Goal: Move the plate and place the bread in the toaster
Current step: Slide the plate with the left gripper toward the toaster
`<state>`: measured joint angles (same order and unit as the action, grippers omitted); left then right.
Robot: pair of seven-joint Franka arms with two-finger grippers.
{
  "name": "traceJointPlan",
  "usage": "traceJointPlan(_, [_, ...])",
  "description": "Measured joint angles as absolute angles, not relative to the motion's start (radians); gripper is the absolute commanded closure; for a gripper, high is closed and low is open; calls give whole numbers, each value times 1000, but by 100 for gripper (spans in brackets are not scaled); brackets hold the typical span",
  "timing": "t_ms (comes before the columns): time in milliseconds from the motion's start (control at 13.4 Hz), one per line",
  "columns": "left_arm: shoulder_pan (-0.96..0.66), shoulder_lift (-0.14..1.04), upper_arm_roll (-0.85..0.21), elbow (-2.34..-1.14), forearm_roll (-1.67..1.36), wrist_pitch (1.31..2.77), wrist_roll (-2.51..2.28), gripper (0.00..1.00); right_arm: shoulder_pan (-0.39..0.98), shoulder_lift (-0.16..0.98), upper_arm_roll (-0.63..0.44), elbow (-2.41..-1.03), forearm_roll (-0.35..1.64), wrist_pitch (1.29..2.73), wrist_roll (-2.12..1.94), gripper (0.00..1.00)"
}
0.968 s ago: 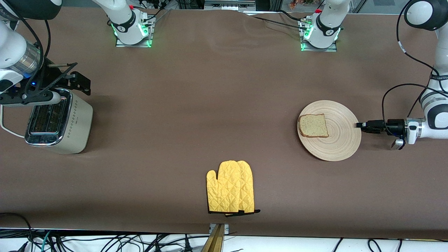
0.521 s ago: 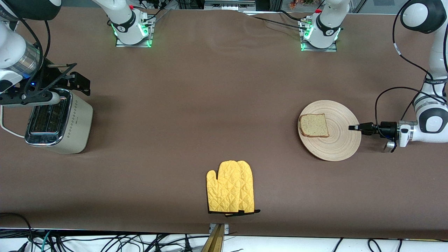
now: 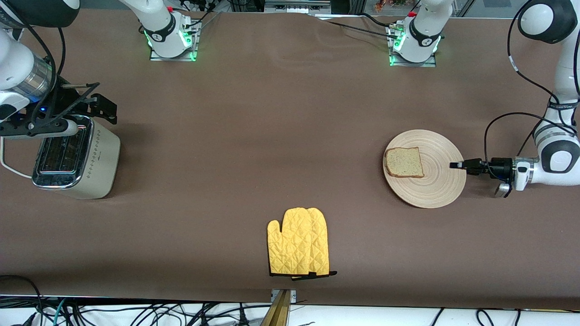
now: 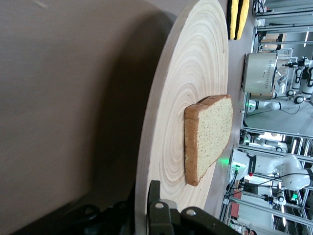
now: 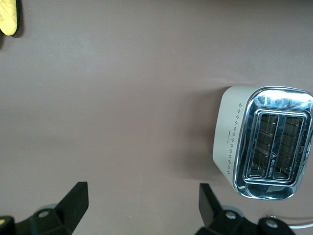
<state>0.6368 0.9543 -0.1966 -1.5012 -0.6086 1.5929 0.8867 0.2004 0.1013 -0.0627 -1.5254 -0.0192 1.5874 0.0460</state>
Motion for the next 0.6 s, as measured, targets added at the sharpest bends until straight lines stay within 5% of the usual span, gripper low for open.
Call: traceJointPlan(596, [442,936,-280,-1626,-752,1715,806,100,202,102,-62,-1525,-21,1588,45,0])
